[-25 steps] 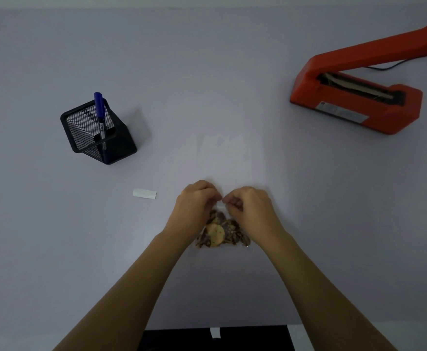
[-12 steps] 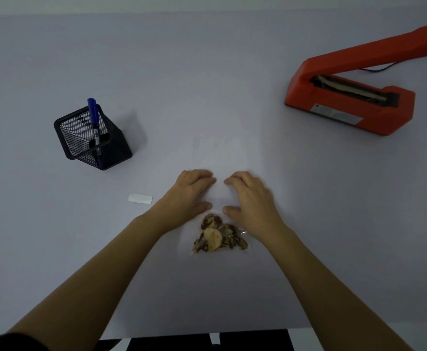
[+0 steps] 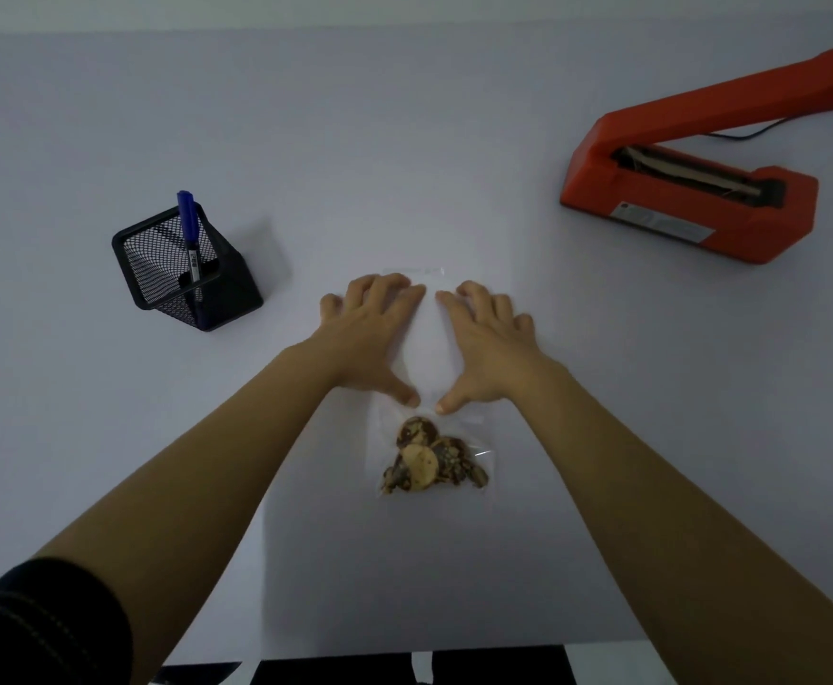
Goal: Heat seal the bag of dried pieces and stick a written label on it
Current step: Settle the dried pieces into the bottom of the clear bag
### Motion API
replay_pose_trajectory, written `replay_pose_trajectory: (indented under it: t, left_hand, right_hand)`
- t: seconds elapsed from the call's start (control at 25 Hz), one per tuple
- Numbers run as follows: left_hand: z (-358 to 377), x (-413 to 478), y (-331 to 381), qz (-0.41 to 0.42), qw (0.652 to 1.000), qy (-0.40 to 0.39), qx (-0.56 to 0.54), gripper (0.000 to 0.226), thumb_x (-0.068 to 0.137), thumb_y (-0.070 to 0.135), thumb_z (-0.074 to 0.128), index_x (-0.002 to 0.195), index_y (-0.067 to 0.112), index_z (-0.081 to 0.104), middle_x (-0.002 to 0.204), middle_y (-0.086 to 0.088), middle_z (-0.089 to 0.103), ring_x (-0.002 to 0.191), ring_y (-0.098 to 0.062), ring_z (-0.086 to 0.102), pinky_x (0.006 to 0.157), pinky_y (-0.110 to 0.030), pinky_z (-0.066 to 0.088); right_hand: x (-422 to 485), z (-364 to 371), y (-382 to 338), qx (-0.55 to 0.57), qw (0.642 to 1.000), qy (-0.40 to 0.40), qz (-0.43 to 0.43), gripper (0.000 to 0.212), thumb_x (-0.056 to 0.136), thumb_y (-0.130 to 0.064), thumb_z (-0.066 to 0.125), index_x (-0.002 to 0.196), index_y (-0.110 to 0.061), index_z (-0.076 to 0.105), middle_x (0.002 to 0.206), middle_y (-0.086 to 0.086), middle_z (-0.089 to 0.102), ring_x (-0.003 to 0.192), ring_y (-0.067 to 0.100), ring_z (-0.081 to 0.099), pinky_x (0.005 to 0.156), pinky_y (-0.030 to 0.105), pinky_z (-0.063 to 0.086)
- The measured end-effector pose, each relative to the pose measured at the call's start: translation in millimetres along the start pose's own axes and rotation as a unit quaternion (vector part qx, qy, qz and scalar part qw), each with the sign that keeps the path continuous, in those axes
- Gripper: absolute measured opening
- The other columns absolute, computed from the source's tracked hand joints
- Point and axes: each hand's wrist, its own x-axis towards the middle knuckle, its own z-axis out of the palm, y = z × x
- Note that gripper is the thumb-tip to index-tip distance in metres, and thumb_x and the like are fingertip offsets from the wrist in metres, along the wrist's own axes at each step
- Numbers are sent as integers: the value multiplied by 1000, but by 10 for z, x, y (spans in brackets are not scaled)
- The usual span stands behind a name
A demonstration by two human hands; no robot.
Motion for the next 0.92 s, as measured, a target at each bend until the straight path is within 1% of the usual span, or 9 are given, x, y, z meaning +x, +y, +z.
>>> replay_pose_trajectory:
  t: [0.16, 0.24, 0.28, 0.36, 0.44, 0.52, 0.56, 0.72, 0.92]
  left_hand:
    - [-33, 12, 5, -26, 999, -21, 4, 129, 48, 73, 70, 144, 32, -6, 152, 6, -1, 139, -31, -7, 102, -64, 18]
    - [-19, -73, 34, -28, 999, 8, -18, 123, 52, 70, 71, 144, 33, -1, 152, 2, 3, 139, -30, -4, 102, -63, 19]
    - [3, -146, 63, -27, 998, 38, -30, 115, 54, 66, 72, 143, 33, 6, 150, 0, 11, 138, -28, 3, 101, -60, 22]
    - [93, -306, 138, -13, 993, 105, -48, 88, 63, 55, 73, 136, 29, 29, 138, -4, 30, 127, -28, 23, 97, -50, 30]
    - [204, -425, 216, 16, 986, 141, -88, 49, 75, 38, 70, 117, 20, 53, 120, -6, 48, 110, -29, 40, 88, -42, 39]
    - [275, -485, 242, 41, 982, 131, -126, 22, 84, 24, 64, 102, 13, 65, 106, -9, 59, 98, -29, 48, 82, -42, 45]
    - [284, -487, 239, 47, 982, 121, -134, 20, 86, 22, 62, 103, 13, 66, 105, -8, 61, 98, -28, 49, 82, -44, 45]
    - [208, -382, 171, 38, 989, 89, -109, 52, 80, 34, 67, 129, 23, 51, 132, -5, 46, 121, -26, 38, 99, -41, 38]
    - [61, -186, 55, 27, 996, 42, -68, 97, 64, 54, 74, 143, 23, 25, 148, -1, 26, 132, -25, 23, 107, -45, 26]
  right_hand:
    - [38, -34, -51, -5, 1000, -15, 21, 133, 55, -49, 83, 145, -19, -11, 153, 6, -11, 137, 34, 2, 110, 50, 14]
    - [-50, 28, -45, -3, 999, 28, 36, 132, 55, -52, 81, 145, -19, -10, 153, 6, -7, 136, 32, 3, 107, 51, 16]
    - [-115, 79, -42, 0, 997, 63, 41, 128, 56, -53, 80, 145, -20, -6, 152, 7, 0, 134, 31, 7, 105, 51, 18]
    - [-247, 223, -48, 9, 988, 149, 37, 108, 61, -51, 76, 141, -21, 11, 142, 7, 22, 124, 27, 20, 96, 46, 22]
    - [-358, 370, -74, 14, 977, 212, 24, 78, 68, -46, 71, 130, -21, 31, 126, 3, 40, 112, 24, 30, 83, 39, 18]
    - [-415, 473, -95, 9, 976, 218, 7, 56, 76, -43, 63, 124, -25, 40, 118, -2, 48, 107, 21, 35, 73, 35, 13]
    - [-423, 500, -86, 10, 978, 208, 1, 52, 79, -43, 60, 125, -26, 41, 119, -3, 49, 107, 20, 37, 73, 35, 13]
    - [-349, 420, -24, 39, 986, 159, -12, 66, 78, -46, 62, 135, -27, 34, 130, -1, 39, 116, 22, 34, 87, 39, 26]
    - [-181, 167, 14, 8, 996, 87, -19, 100, 63, -56, 73, 141, -24, 20, 141, 1, 25, 123, 27, 26, 95, 43, 27]
